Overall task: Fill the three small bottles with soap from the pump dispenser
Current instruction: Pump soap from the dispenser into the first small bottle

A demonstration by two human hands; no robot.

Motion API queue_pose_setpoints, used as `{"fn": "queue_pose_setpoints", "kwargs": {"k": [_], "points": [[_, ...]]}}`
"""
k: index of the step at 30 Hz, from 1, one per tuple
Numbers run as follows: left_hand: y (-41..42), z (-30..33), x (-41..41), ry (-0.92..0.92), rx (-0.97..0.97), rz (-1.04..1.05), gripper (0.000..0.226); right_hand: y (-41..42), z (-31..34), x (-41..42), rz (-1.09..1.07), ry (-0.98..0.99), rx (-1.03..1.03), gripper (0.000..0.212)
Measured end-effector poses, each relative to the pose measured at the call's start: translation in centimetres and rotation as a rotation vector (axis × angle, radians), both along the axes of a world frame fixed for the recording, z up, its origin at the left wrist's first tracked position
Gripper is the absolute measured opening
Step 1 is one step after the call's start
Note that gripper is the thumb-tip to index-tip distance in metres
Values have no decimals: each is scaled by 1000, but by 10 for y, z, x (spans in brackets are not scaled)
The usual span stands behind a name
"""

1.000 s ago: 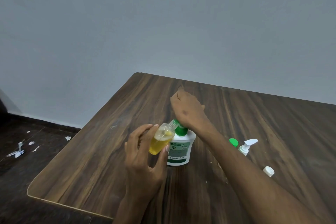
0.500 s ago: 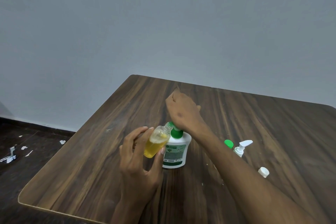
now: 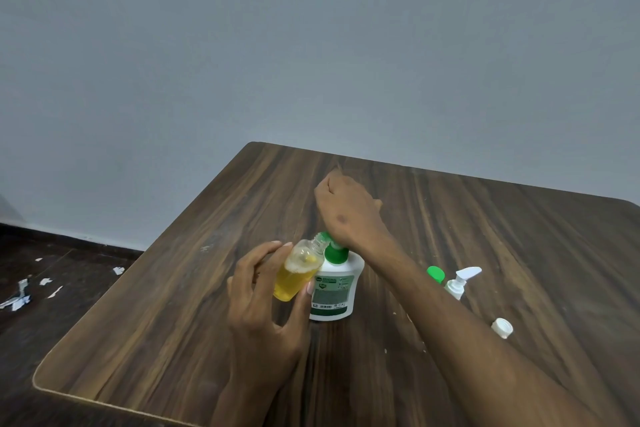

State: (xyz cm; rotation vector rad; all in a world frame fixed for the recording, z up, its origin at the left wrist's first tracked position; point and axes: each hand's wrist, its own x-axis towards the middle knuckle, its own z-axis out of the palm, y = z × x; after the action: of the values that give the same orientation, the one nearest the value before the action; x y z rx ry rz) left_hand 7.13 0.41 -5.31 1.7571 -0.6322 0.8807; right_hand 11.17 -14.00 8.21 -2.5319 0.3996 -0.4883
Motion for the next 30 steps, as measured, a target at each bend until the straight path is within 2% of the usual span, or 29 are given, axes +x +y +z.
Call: {"fn": "queue_pose_setpoints", "kwargs": {"k": [10,23,30], "points": [[1,1,-1,19,15,-5,44,0,0,0,-2,29,16,24],[2,2,-1,23,39,8,44,0,-2,1,-7,25,20,29],[1,1,1,17,35,3,45,0,0,1,8,40,30,24]]}}
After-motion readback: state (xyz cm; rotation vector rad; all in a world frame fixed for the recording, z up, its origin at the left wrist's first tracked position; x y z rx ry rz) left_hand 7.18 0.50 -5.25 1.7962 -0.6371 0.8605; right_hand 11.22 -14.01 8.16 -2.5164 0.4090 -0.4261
